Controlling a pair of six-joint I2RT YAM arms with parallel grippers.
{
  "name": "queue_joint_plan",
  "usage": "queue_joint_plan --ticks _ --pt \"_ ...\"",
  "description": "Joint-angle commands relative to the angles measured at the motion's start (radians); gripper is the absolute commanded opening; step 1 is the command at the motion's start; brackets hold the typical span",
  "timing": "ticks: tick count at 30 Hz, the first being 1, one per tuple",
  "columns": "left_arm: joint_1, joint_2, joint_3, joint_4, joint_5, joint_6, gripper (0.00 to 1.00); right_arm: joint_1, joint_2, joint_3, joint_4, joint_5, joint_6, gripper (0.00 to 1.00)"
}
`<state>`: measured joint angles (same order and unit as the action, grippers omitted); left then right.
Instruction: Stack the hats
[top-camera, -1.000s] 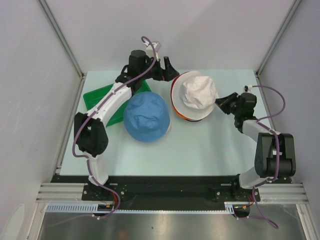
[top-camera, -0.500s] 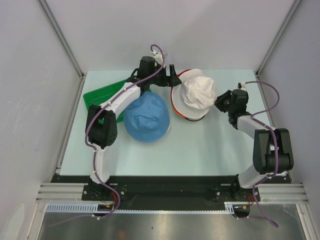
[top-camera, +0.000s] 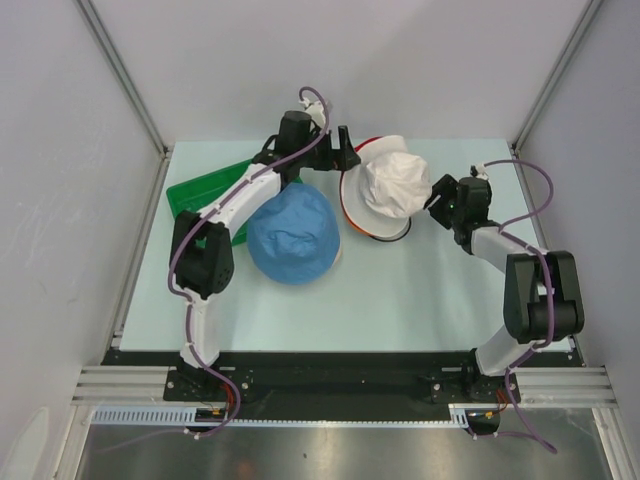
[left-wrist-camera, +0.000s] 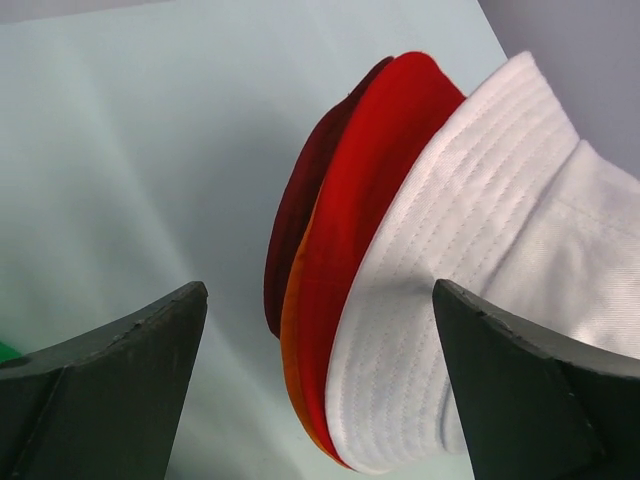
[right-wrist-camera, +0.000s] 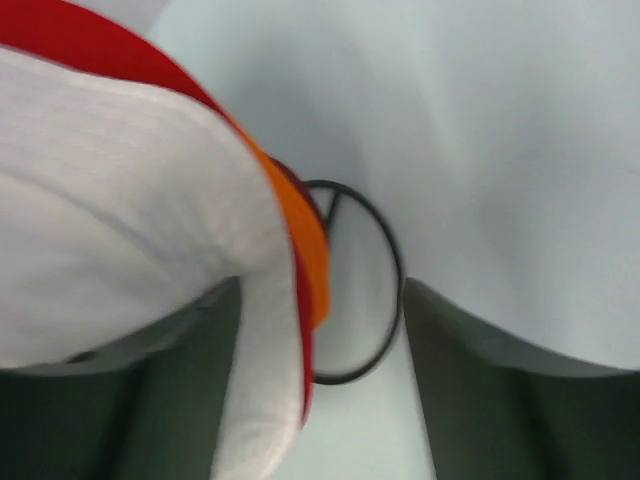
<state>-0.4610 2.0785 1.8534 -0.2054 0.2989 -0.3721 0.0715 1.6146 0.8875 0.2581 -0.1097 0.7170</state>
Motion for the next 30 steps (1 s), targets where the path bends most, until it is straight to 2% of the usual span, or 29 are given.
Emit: queue_joint_plan --ticks 1,3,4,8,10,11,14,15,17,18,20,21,24,25,30 --pt "-0.004 -0.138 0.046 0.027 -0.056 0.027 1.0 -0.022 -0.103 0.007 -0.078 0.016 -0.076 0.81" --pt "-0.004 -0.155 0.1 0.012 -0.084 0.044 1.0 -0.041 -0.137 0.002 -0.121 0.034 -0.102 0.84" --pt "-0.004 -0.167 0.128 -0.002 -0.101 0.051 1.0 -0.044 -0.156 0.002 -0.137 0.041 -0.108 0.9" --pt "-0.001 -0.208 0.257 -0.118 -0.234 0.107 1.0 -0.101 -0.286 -0.012 -0.253 0.085 -0.143 0.91" --pt "0.021 -0.247 0.257 -0.141 -0.302 0.111 1.0 -0.125 -0.34 -0.022 -0.312 0.108 -0.174 0.91" --pt "0.036 -0.295 0.239 -0.158 -0.332 0.104 1.0 -0.13 -0.404 -0.025 -0.356 0.166 -0.189 0.91" --pt "0.126 -0.392 0.077 -0.134 -0.342 0.07 1.0 -0.141 -0.505 -0.05 -0.411 0.249 -0.243 0.92" --pt "0.186 -0.466 -0.036 -0.126 -0.34 0.058 1.0 -0.142 -0.569 -0.056 -0.419 0.263 -0.258 0.92" --pt "0.254 -0.544 -0.161 -0.099 -0.317 0.019 1.0 -0.145 -0.623 -0.067 -0.447 0.292 -0.292 0.92" --pt "0.324 -0.637 -0.295 -0.085 -0.31 0.009 1.0 -0.145 -0.678 -0.071 -0.45 0.297 -0.304 0.92" --pt "0.393 -0.736 -0.431 -0.059 -0.276 -0.016 1.0 -0.144 -0.735 -0.09 -0.459 0.309 -0.326 0.92" --pt "0.442 -0.827 -0.547 -0.057 -0.277 -0.011 1.0 -0.142 -0.761 -0.099 -0.458 0.315 -0.344 0.92" --pt "0.455 -0.967 -0.722 -0.083 -0.33 0.062 1.0 -0.141 -0.852 -0.145 -0.442 0.327 -0.376 0.92" --pt "0.455 -1.054 -0.758 -0.104 -0.327 0.077 1.0 -0.141 -0.886 -0.156 -0.436 0.334 -0.379 0.92" --pt "0.452 -1.267 -0.916 -0.186 -0.317 0.09 1.0 -0.134 -0.947 -0.22 -0.413 0.337 -0.387 0.92"
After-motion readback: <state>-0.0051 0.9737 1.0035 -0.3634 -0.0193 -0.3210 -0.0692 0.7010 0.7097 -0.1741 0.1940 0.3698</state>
